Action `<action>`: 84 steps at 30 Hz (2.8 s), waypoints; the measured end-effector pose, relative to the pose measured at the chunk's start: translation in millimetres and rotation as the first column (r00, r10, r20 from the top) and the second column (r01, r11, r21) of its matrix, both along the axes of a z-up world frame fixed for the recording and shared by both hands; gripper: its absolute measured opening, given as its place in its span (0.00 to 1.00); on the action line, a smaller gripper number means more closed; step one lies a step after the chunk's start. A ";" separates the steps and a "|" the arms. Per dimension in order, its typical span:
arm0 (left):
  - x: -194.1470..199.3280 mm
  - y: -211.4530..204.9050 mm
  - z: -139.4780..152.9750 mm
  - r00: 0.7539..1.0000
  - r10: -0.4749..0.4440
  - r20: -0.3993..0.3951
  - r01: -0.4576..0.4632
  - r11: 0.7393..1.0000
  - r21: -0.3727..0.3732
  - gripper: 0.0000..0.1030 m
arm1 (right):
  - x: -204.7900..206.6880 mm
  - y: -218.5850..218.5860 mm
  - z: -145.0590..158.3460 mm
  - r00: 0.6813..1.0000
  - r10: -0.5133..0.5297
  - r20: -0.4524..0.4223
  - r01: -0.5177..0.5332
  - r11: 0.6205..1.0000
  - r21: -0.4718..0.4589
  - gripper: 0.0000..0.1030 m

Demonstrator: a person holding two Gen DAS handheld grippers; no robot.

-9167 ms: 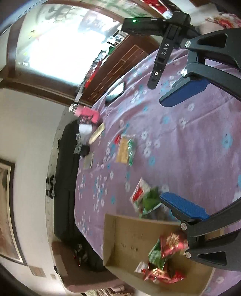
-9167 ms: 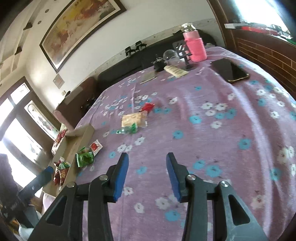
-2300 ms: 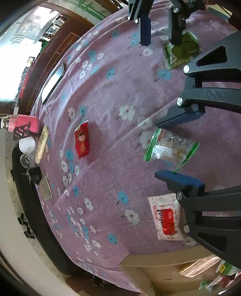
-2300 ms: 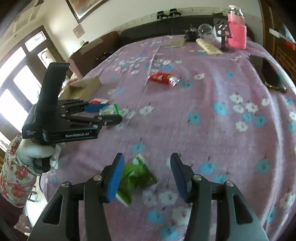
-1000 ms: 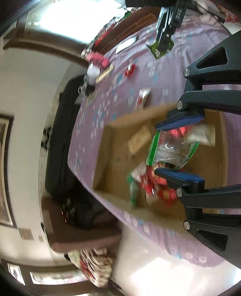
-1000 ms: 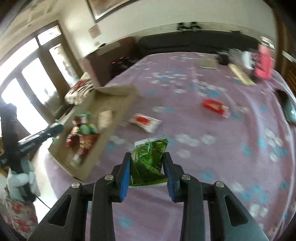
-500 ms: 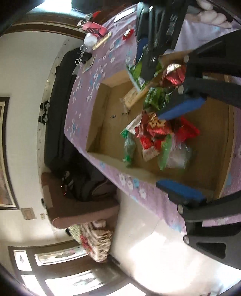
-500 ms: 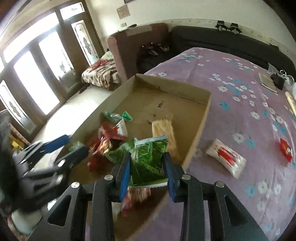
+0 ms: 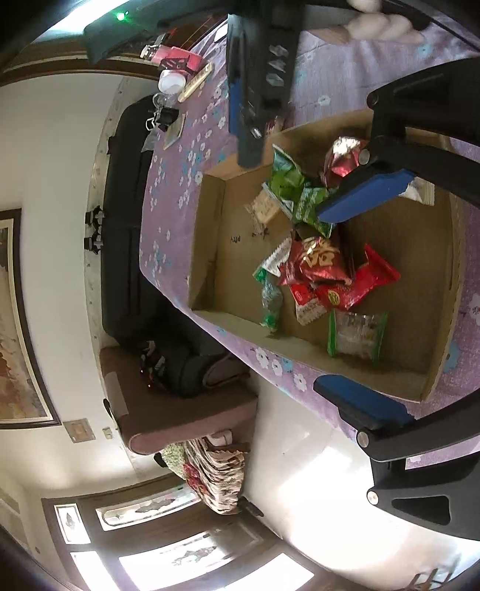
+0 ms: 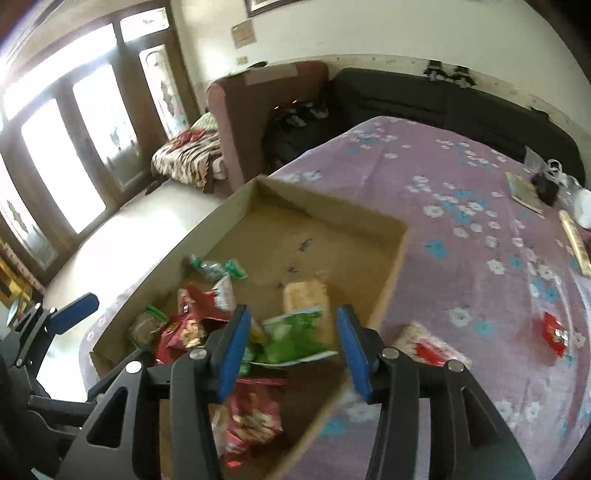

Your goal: Organize snacks

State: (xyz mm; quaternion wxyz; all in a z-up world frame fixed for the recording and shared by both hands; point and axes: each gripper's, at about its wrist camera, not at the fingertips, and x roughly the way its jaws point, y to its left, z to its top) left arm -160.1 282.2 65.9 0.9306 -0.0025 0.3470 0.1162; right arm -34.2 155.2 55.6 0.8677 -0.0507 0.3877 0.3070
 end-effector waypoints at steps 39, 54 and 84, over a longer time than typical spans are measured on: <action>44.4 -148.3 27.7 0.968 -0.250 -0.023 0.251 0.965 0.071 0.87 | 37.3 -146.3 -69.4 0.974 -0.202 -0.097 0.193 0.976 -0.098 0.27; 51.2 -167.6 16.6 0.967 -0.241 -0.076 0.249 0.961 0.118 0.87 | 36.5 -156.3 -69.9 0.973 -0.204 -0.111 0.199 0.979 -0.048 0.28; 86.9 -167.9 -8.5 0.924 -0.353 -0.146 0.326 0.928 -0.179 0.89 | 82.8 -255.7 -27.3 0.905 -0.424 -0.041 0.426 0.903 0.060 0.61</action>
